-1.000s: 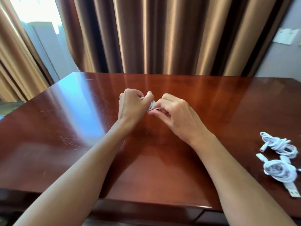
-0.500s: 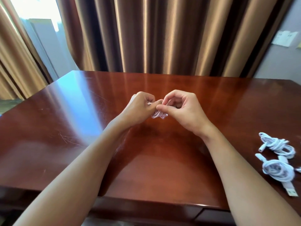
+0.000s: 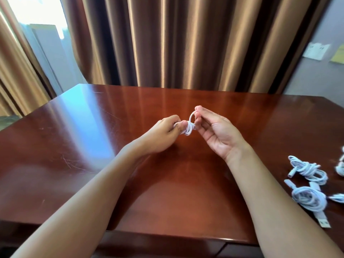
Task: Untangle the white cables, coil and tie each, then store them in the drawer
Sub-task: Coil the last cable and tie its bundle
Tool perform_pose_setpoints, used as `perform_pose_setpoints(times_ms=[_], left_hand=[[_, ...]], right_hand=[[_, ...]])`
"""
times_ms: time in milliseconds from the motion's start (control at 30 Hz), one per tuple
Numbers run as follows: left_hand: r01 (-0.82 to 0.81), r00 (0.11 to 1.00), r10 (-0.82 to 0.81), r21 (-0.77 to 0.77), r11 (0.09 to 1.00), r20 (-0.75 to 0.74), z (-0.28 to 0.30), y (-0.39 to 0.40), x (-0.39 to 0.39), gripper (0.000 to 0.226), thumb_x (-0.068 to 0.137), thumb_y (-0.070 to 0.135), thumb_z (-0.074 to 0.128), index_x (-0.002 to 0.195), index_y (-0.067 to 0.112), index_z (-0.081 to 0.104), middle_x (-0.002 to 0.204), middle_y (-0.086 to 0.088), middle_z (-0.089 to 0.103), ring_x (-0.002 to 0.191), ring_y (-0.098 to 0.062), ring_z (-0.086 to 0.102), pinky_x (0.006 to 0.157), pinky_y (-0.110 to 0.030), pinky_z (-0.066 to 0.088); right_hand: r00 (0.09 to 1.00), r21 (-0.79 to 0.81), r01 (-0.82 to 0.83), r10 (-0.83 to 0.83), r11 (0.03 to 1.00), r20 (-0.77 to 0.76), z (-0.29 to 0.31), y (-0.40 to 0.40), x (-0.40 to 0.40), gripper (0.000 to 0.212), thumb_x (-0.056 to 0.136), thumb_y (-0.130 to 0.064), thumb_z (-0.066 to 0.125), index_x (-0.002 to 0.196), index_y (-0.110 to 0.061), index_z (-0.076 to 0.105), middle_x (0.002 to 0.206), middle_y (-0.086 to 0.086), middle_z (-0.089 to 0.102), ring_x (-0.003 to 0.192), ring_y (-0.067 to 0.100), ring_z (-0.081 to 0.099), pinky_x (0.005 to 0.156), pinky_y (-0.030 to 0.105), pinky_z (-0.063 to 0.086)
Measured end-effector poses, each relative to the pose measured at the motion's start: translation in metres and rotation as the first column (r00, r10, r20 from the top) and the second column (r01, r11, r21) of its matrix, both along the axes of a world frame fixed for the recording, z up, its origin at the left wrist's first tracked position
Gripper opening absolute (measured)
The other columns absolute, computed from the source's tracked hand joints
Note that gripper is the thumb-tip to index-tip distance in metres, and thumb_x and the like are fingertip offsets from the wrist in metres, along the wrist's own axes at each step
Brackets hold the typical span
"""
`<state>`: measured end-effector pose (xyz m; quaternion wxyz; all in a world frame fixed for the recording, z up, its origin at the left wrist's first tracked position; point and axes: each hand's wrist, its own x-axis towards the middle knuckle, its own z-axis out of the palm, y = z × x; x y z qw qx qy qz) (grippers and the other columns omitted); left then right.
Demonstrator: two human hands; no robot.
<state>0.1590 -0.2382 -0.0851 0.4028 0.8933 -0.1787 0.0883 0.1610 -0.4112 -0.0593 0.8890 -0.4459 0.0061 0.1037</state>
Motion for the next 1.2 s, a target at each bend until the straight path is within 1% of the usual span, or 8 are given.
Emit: perform_pose_setpoints(times_ms=[133,300,433,600,767,900,1067,1200], left_hand=[[0.039,0.995,-0.033,-0.057,0.998,0.089,-0.006,0.002,0.003,0.019,0.093,0.028,0.064,0.093,0.010,0.060,0.091,-0.010,0.061,0.077,-0.017,0.055,0.074,-0.045,0.049],[0.075,0.927,-0.055,-0.040,0.996,0.371,-0.003,0.002,0.002,0.008,0.086,0.007,0.073,0.092,0.003,0.068,0.103,-0.003,0.062,0.089,-0.015,0.064,0.083,-0.031,0.055],[0.080,0.913,-0.067,-0.015,0.997,0.402,0.002,0.001,0.000,0.018,0.081,-0.007,0.072,0.091,0.007,0.070,0.098,0.001,0.071,0.089,-0.006,0.066,0.081,-0.020,0.052],[0.097,0.912,-0.088,-0.002,0.995,0.401,0.006,-0.001,-0.006,0.021,0.080,-0.013,0.068,0.092,0.003,0.071,0.085,0.001,0.075,0.081,-0.001,0.068,0.074,-0.011,0.047],[0.092,0.915,-0.075,-0.024,0.995,0.397,0.005,-0.001,-0.006,0.024,0.079,-0.016,0.063,0.090,0.004,0.069,0.078,-0.002,0.071,0.072,-0.018,0.065,0.068,-0.027,0.050],[0.133,0.928,-0.084,-0.115,0.984,0.362,0.004,-0.006,-0.009,0.022,0.086,-0.015,0.055,0.097,0.001,0.063,0.081,-0.008,0.067,0.073,-0.024,0.061,0.069,-0.029,0.049],[0.120,0.958,-0.025,-0.319,0.940,0.287,0.006,-0.008,-0.008,0.014,0.093,-0.011,0.054,0.097,-0.001,0.063,0.085,-0.007,0.066,0.077,-0.009,0.059,0.071,-0.022,0.048],[0.056,0.971,0.041,-0.392,0.918,0.236,0.003,-0.009,-0.009,0.022,0.090,-0.015,0.054,0.095,0.004,0.065,0.090,-0.007,0.066,0.078,-0.012,0.065,0.070,-0.022,0.050]], right_hand=[[0.997,-0.006,0.072,-0.072,0.997,0.000,-0.005,0.002,0.003,0.007,0.090,-0.003,0.071,0.097,-0.001,0.073,0.078,0.009,0.070,0.066,0.011,0.067,0.062,0.019,0.056],[0.979,-0.155,0.173,-0.154,0.973,0.130,-0.010,0.004,0.006,0.005,0.091,-0.007,0.072,0.091,-0.003,0.074,0.074,0.004,0.070,0.066,0.010,0.065,0.063,0.019,0.055],[0.891,-0.457,0.397,-0.215,0.796,0.399,-0.017,0.005,0.011,0.018,0.091,-0.019,0.075,0.097,-0.002,0.078,0.070,-0.005,0.070,0.060,0.003,0.063,0.059,0.021,0.051],[0.801,-0.625,0.546,-0.127,0.559,0.585,-0.023,0.005,0.009,0.025,0.094,-0.028,0.073,0.109,-0.010,0.079,0.095,0.000,0.078,0.085,0.011,0.074,0.078,0.035,0.062],[0.783,-0.594,0.546,-0.109,0.592,0.612,-0.019,0.003,0.005,0.014,0.092,-0.017,0.074,0.105,-0.012,0.073,0.076,-0.002,0.077,0.067,0.006,0.074,0.059,0.022,0.057],[0.768,-0.557,0.566,-0.144,0.608,0.624,-0.015,-0.001,0.007,0.009,0.086,-0.017,0.080,0.093,-0.011,0.079,0.079,-0.001,0.078,0.070,0.008,0.075,0.065,0.025,0.058],[0.815,-0.612,0.437,-0.002,0.659,0.579,-0.019,-0.002,0.013,0.009,0.090,-0.012,0.076,0.095,-0.018,0.080,0.088,-0.001,0.079,0.084,0.015,0.076,0.081,0.038,0.062],[0.797,-0.631,0.368,0.117,0.684,0.592,-0.016,-0.004,0.012,0.014,0.095,-0.010,0.069,0.092,-0.020,0.078,0.090,0.000,0.078,0.087,0.013,0.074,0.083,0.029,0.058]])
